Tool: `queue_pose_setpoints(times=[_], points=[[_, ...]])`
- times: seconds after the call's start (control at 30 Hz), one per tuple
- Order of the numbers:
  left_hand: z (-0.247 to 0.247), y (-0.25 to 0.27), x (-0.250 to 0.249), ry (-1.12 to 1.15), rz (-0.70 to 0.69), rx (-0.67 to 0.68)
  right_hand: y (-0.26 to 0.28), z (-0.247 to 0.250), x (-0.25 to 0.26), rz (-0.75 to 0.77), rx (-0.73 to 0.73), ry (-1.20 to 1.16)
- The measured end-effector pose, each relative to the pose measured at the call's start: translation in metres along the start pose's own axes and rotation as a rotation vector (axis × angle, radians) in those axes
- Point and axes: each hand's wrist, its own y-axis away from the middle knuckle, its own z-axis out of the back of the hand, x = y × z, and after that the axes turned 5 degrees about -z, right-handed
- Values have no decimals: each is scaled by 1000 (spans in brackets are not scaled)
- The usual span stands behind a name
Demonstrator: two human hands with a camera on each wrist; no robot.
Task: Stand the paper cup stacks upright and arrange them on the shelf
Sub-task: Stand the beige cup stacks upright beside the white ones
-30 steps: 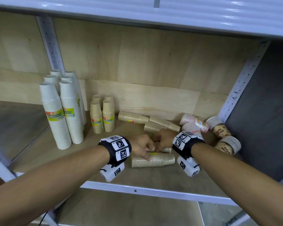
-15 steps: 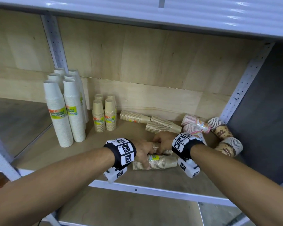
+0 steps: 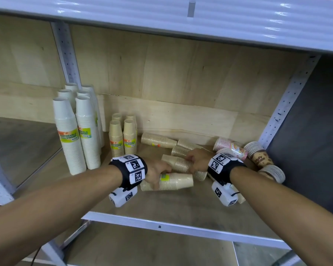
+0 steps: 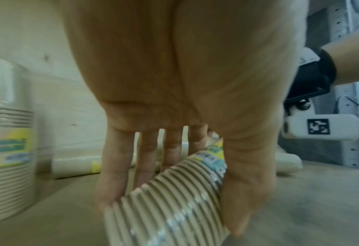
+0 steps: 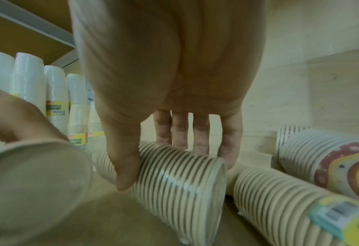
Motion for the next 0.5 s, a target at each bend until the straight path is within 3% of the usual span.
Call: queue_pose_setpoints(times=[0.17, 0.5], points=[[20, 9, 35, 97, 76, -119, 0, 16, -5, -35, -86, -119], [23, -2, 57, 630, 145, -396, -16, 10, 21, -84, -151, -441]])
